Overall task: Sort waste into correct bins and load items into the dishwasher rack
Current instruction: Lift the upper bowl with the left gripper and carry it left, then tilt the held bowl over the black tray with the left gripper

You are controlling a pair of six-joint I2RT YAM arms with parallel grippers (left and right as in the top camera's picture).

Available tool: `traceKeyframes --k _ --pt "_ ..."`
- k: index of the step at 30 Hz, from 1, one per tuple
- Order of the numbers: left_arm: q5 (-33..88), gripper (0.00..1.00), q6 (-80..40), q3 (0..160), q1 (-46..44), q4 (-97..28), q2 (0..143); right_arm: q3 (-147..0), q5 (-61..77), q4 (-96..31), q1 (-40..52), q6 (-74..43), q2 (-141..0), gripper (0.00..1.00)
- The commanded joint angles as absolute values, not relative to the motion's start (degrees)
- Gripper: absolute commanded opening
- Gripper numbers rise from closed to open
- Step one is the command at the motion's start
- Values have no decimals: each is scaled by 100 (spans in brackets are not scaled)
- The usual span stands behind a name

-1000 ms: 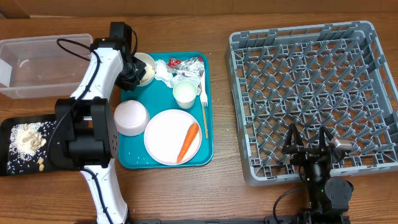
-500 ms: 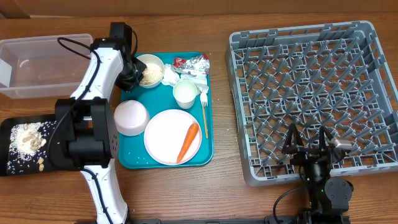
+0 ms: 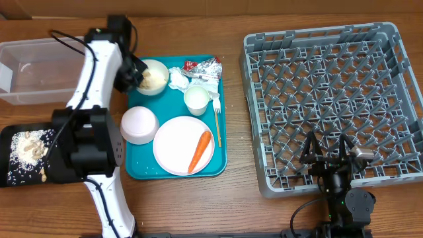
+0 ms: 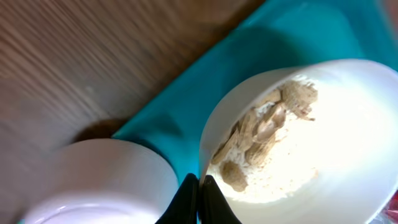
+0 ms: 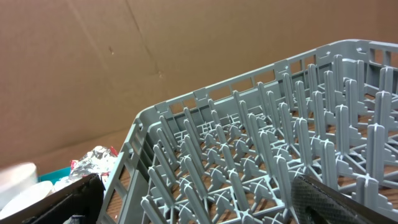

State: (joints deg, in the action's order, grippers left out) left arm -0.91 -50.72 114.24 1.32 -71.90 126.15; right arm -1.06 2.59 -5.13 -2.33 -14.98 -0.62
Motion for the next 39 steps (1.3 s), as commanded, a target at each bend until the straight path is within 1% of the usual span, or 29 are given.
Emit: traceKeyframes --k 1,4,5,9,12,15,21,27,33,36,39 --pt "-207 4 -4797 12584 344 -7852 12586 -47 261 -464 -266 -1505 -16 100" --pt "-189 4 -4790 13345 467 -8451 12586 -47 261 -464 -266 -1505 -16 100" --pt "-189 4 -4718 13850 563 -8825 12586 -47 261 -464 -266 -1505 -16 100" --pt "-189 4 -4624 14755 788 -9572 12586 -47 261 -464 -266 -1505 -16 100" --pt "237 4 -4080 15139 1026 -9682 12492 -47 261 -464 -266 -1505 -16 100" --pt "561 4 -4021 15152 1308 -9682 12182 -47 261 -464 -266 -1505 -16 100" --pt "386 4 -3507 15144 1984 -9682 11485 -47 261 -464 -266 -1505 -16 100" --pt "274 4 -3402 14879 3212 -9682 10621 -47 261 -464 -266 -1505 -16 100" --pt "-93 4 -3264 13963 4764 -9682 9904 -47 261 -464 -266 -1505 -16 100" --pt "30 4 -3210 13563 5310 -9682 9845 -47 261 -464 -266 -1505 -16 100" --pt "102 4 -3168 13109 5636 -9679 9845 -47 261 -464 -266 -1505 -16 100"
